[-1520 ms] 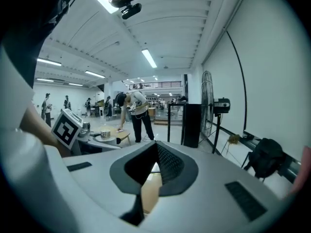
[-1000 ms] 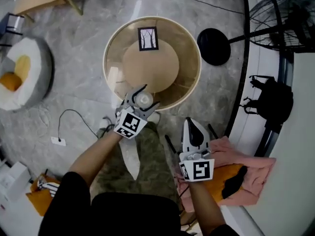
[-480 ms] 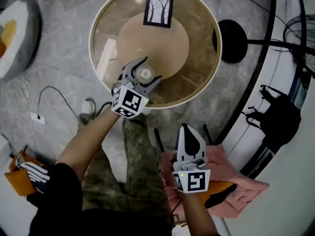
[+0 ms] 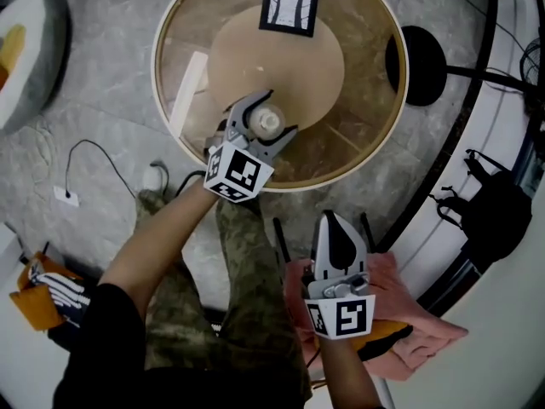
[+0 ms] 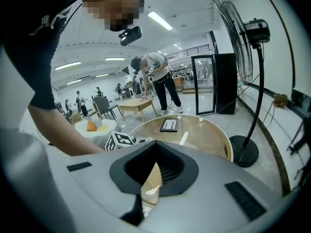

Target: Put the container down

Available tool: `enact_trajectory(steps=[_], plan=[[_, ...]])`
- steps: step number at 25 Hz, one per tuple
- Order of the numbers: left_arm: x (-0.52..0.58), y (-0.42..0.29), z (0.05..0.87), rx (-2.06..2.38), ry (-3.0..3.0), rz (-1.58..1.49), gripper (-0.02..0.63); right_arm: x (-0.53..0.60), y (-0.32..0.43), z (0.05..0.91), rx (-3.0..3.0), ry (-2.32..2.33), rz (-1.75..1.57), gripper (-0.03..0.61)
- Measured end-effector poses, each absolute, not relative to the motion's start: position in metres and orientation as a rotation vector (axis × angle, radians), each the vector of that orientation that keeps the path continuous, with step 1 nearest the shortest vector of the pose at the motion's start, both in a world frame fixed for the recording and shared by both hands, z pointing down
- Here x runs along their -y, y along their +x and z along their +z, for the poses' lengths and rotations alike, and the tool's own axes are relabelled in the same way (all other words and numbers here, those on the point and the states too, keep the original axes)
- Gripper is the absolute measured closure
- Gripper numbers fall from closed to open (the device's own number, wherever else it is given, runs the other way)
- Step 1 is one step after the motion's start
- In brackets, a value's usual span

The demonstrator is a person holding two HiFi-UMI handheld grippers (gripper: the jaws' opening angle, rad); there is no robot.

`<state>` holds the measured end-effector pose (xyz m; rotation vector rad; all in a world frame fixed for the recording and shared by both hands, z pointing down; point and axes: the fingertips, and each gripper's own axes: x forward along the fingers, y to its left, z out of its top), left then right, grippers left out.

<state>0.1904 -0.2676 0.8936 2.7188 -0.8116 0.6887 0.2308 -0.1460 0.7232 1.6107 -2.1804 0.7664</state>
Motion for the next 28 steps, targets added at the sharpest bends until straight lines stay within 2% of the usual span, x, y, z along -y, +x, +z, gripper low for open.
enact_trajectory(steps=[21, 28], plan=[[0.255, 0.192, 0.906, 0.74, 2.794, 0.588, 0.264, 0.139, 0.221, 0.723, 2.218, 1.71, 0.884, 0.557], [0.245, 0.18, 0.906, 0.692, 2.782, 0.602, 0.213, 0.124, 0.207, 0.709, 2.236, 1.724, 0.871, 0.557]])
